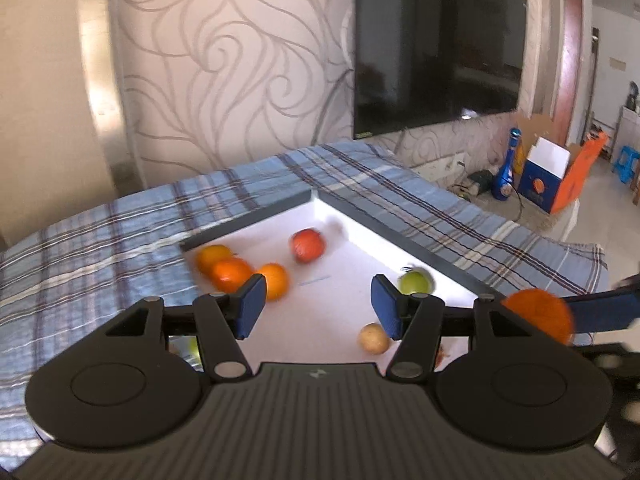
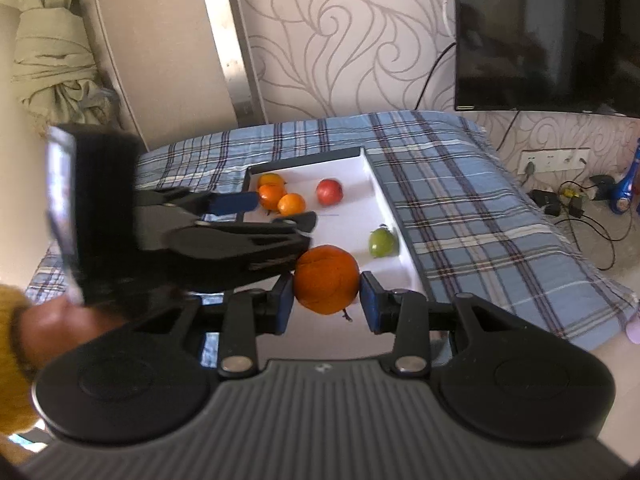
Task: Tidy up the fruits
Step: 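Lower the red apple into the white box and open the left gripper, then lower the orange into the white box and open the right gripper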
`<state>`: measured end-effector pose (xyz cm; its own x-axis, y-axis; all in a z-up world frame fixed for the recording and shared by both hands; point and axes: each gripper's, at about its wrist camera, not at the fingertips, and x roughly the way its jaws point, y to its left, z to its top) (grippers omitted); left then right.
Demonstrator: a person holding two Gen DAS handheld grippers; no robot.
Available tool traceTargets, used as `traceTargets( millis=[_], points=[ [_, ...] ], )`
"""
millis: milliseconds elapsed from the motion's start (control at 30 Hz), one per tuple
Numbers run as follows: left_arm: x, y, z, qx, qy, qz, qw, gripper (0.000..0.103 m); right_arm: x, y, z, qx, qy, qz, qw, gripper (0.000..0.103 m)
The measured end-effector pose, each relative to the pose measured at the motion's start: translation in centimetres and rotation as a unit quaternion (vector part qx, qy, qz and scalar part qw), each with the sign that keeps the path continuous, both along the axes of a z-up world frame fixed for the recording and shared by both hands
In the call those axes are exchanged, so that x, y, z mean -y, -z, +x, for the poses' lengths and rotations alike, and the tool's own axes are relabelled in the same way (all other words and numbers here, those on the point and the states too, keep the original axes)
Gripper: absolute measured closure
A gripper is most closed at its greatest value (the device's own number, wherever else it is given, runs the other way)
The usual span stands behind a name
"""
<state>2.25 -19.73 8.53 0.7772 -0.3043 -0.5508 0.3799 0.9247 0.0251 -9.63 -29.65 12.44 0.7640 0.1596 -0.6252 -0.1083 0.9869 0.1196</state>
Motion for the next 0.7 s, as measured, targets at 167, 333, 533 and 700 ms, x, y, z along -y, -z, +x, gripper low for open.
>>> traceTargets(
  millis=[167, 333, 533, 700],
  points=[
    [-3.4, -1.2, -1.6, 0.001, -0.027, -0.010, 0.9996, 0.039, -1.0, 1.3, 1.7, -0.009, -0.007, -0.004, 1.000, 0.064],
    [-6.6, -1.9, -3.2, 0.002, -0.052, -0.012, 0.9986, 0.039, -1.9, 2.3, 3.5, -0.016, -0.004, -0.012, 1.000, 0.064],
    [-10.1, -2.3, -4.3, 0.000, -0.078, -0.018, 0.9968, 0.039, -3.0, 3.2, 5.1, -0.019, 0.011, -0.024, 0.999, 0.064],
    [-12.3, -2.2, -4.6, -0.006, -0.092, -0.022, 0.9955, 0.039, -3.8, 3.6, 6.0, -0.020, 0.030, -0.041, 0.999, 0.063]
  ],
)
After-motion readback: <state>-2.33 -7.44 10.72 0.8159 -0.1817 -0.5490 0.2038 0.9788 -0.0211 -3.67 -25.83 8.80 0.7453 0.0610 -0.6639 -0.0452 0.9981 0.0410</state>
